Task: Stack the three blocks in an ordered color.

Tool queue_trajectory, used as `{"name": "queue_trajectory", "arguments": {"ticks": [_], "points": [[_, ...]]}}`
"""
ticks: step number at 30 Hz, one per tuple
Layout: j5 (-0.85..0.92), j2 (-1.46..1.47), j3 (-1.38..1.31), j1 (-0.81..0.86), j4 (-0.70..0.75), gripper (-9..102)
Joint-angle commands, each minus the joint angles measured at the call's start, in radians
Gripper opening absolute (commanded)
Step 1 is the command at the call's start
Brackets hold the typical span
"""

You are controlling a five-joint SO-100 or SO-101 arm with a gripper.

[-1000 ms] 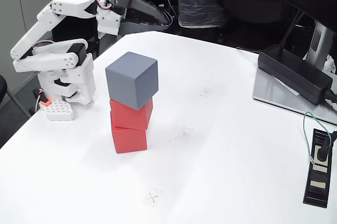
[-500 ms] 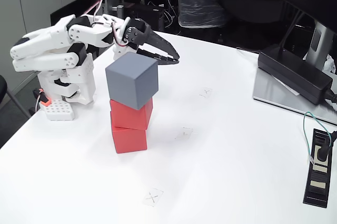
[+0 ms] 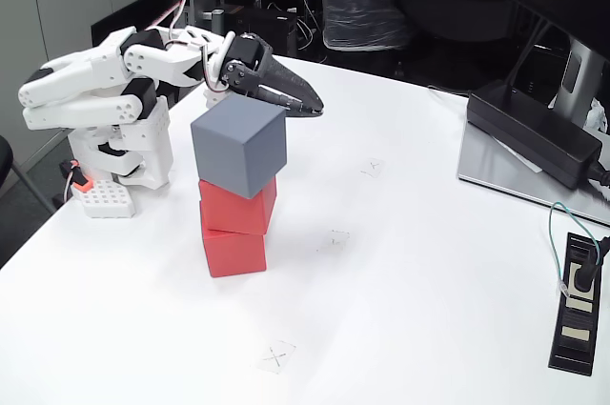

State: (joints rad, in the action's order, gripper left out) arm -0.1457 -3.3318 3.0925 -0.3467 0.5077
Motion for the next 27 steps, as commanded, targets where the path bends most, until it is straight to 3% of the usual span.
{"name": "queue_trajectory", "arguments": {"ticks": [1, 27], "points": [[-0.003, -0.003, -0.005, -0.006, 0.067, -1], [0.092, -0.003, -0.005, -0.003, 0.118, -1]]}}
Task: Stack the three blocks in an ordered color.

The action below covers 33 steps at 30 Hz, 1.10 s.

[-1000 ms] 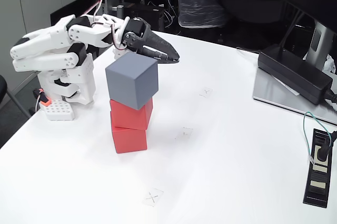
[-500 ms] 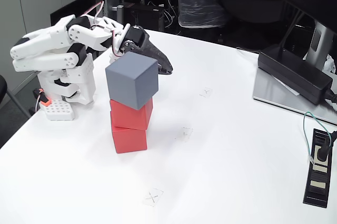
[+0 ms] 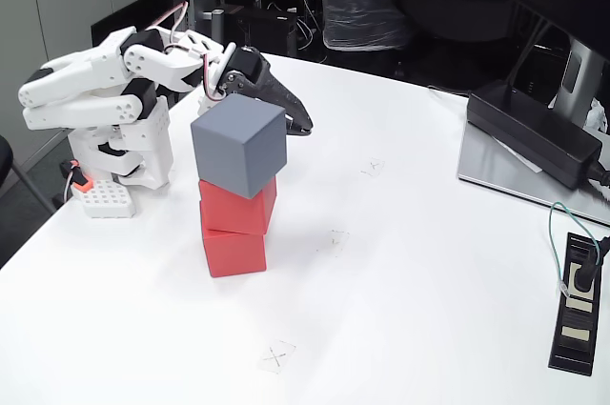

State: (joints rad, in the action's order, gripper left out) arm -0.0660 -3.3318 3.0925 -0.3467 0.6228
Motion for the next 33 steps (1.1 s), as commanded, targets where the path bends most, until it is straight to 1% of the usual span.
{"name": "queue_trajectory", "arguments": {"ticks": [1, 33], "points": [[0.012, -0.003, -0.005, -0.003, 0.003, -1], [0.02, -0.003, -0.005, 0.006, 0.003, -1]]}}
